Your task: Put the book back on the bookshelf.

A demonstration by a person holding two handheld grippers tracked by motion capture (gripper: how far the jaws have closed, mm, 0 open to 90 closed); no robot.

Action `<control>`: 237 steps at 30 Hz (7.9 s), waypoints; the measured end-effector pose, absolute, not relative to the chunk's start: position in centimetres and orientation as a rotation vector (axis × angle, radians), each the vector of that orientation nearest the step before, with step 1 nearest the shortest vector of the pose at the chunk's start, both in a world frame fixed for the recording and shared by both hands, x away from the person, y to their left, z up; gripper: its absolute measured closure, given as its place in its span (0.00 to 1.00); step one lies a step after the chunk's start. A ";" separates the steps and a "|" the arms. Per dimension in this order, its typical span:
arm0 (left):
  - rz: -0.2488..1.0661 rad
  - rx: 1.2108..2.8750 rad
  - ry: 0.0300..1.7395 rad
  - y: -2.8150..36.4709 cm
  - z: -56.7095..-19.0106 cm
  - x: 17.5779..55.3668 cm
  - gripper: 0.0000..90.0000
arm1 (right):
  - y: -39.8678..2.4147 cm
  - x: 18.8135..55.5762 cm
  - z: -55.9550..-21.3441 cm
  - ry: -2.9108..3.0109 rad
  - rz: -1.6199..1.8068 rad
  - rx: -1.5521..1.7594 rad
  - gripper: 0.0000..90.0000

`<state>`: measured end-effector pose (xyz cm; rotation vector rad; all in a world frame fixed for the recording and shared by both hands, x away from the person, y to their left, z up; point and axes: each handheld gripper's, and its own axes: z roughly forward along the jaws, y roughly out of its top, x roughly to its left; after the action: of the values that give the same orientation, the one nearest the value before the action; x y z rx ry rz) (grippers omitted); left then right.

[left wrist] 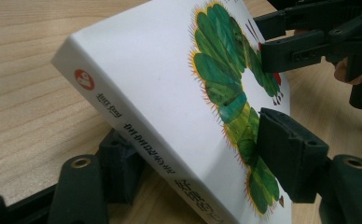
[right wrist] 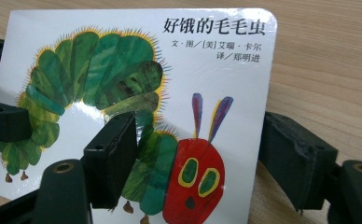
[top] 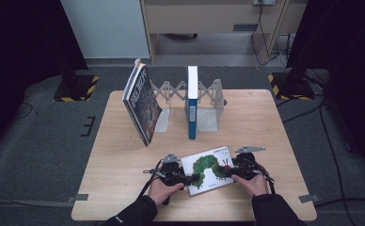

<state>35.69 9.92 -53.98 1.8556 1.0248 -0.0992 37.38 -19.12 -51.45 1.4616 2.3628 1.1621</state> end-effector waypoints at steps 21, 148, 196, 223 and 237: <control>-0.039 1.815 0.944 9.9 -50.9 35.2 0.69 | -19.8 37.5 -50.5 2.237 1.323 1.370 0.27; 0.399 1.704 0.987 8.3 -42.3 39.7 0.83 | -24.3 38.4 -53.4 2.172 0.820 1.471 0.02; 0.605 1.710 1.060 2.7 -46.1 44.2 0.83 | -24.1 38.3 -53.8 2.145 0.856 1.453 0.00; 0.584 1.836 1.063 3.0 -50.5 41.5 0.80 | -24.1 38.1 -53.9 2.130 0.869 1.447 0.00; 0.597 1.804 1.039 2.4 -50.9 42.1 0.78 | -24.0 38.1 -54.0 2.122 0.874 1.443 0.00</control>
<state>42.15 2.37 -50.94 1.8043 1.0392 0.5969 38.11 -24.04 -53.97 1.4426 2.1223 0.8740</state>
